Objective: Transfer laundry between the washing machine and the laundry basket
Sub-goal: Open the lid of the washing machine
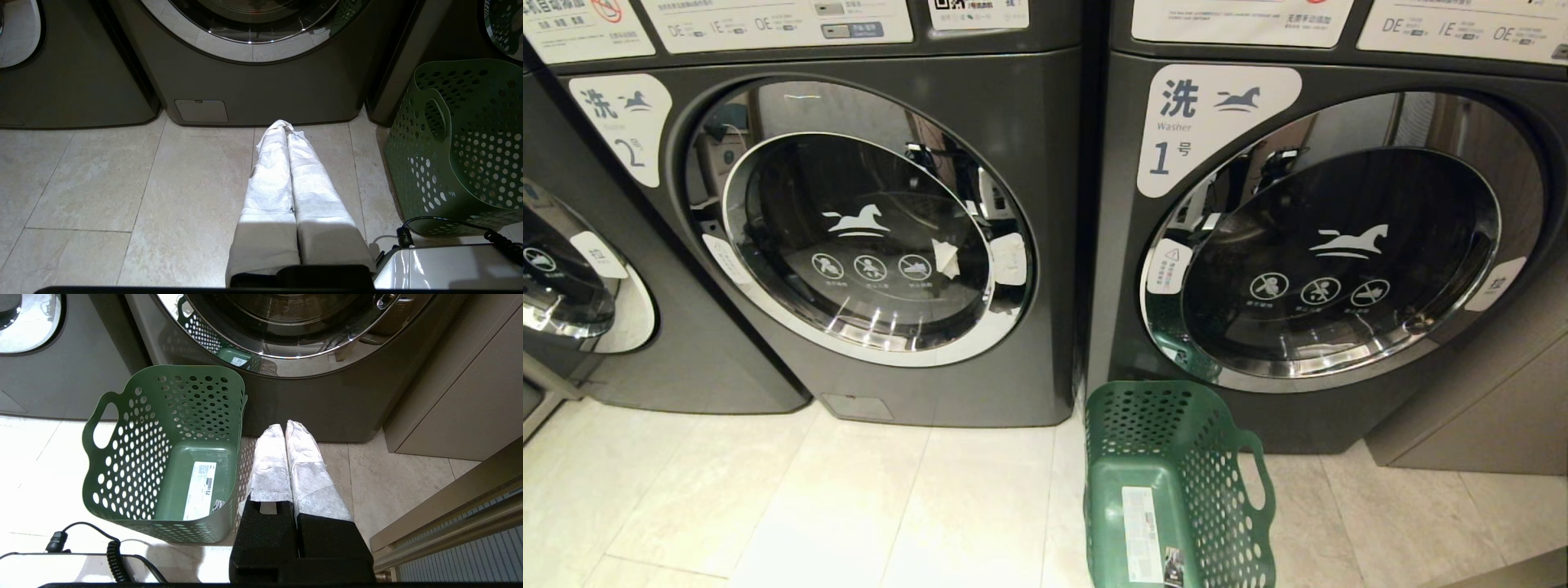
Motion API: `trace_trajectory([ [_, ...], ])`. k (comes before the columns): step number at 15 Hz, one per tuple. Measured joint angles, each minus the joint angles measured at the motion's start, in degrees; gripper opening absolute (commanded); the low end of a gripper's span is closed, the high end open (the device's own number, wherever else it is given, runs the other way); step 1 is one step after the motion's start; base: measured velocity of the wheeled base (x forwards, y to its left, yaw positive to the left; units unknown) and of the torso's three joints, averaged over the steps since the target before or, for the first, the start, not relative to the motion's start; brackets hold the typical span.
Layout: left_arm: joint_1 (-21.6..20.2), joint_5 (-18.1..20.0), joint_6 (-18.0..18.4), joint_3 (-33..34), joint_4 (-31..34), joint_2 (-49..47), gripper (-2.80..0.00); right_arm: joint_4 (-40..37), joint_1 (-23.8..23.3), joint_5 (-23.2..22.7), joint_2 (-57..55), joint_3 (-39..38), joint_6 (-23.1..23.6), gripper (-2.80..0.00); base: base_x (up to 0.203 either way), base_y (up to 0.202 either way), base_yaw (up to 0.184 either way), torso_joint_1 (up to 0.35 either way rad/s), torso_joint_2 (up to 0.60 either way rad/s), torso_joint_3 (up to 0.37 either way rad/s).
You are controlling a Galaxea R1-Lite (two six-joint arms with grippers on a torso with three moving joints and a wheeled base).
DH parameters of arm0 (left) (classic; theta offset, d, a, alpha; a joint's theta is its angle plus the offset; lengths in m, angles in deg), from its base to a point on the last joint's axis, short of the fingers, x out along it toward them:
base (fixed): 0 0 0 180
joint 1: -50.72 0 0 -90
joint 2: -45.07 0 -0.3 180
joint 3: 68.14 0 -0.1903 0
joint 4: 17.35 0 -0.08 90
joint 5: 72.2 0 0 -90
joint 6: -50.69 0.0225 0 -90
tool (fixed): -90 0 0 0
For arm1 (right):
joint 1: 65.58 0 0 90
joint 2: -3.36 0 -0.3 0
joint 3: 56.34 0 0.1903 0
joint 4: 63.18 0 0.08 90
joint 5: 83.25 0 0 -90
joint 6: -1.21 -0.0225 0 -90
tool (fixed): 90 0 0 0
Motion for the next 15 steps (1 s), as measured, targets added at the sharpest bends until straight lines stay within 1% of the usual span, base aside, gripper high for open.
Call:
trace_trajectory([
  [6,0.0,0.0,-0.11,-0.07,0.0,0.01,-2.8,0.0,0.0,0.05,0.0,0.0,-0.05,-2.8,0.0,0.0,0.0,0.0,0.0,0.0],
  [12,-0.02,1.13,1.53,-0.16,0.14,-0.01,-2.8,-0.07,0.0,-0.04,0.0,0.0,0.52,-2.8,0.0,0.0,0.0,0.0,0.0,0.0],
  [15,0.0,1.62,1.74,-2.41,0.28,0.01,-2.8,-0.07,0.0,0.02,0.0,0.0,0.37,-2.8,0.0,0.0,0.0,0.0,0.0,0.0],
])
